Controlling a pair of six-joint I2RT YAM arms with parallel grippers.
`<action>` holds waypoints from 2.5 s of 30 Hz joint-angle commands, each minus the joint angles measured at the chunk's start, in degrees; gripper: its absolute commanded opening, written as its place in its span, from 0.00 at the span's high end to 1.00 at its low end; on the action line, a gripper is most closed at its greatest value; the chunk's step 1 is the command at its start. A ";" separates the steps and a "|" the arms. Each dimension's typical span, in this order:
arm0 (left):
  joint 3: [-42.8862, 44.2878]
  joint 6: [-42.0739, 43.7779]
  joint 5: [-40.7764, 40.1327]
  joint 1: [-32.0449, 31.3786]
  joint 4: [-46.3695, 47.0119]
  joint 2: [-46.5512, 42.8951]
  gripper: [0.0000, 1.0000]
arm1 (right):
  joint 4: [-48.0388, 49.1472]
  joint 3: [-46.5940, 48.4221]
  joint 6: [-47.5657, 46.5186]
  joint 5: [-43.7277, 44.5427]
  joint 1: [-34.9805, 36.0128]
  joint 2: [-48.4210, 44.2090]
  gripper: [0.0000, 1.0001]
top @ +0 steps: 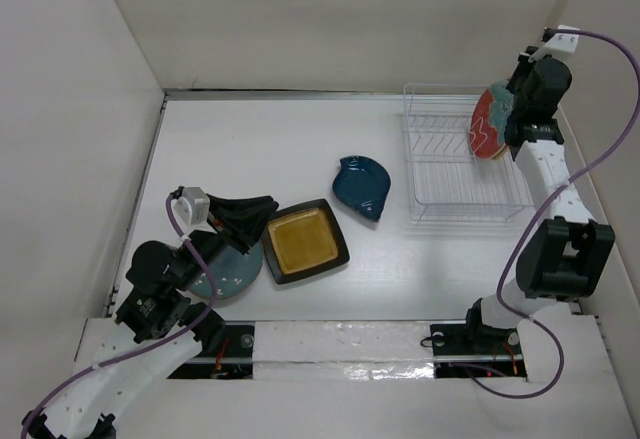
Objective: Load the plates into the dish rack
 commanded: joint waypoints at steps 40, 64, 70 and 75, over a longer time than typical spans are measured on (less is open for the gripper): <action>1.45 0.77 -5.63 -0.30 1.52 2.86 0.89 | 6.84 -49.05 46.06 -16.67 52.97 -7.23 0.46; 1.45 1.03 -5.45 -0.30 1.70 3.13 0.88 | 31.02 -50.54 51.77 -27.77 48.92 11.16 0.80; 1.54 1.03 -5.45 -0.30 1.52 2.87 0.88 | 24.08 -50.10 48.96 -23.02 50.32 2.90 1.00; 1.45 1.12 -6.15 -0.30 1.35 2.69 0.88 | 16.44 -48.61 46.59 -17.15 52.52 -5.97 1.00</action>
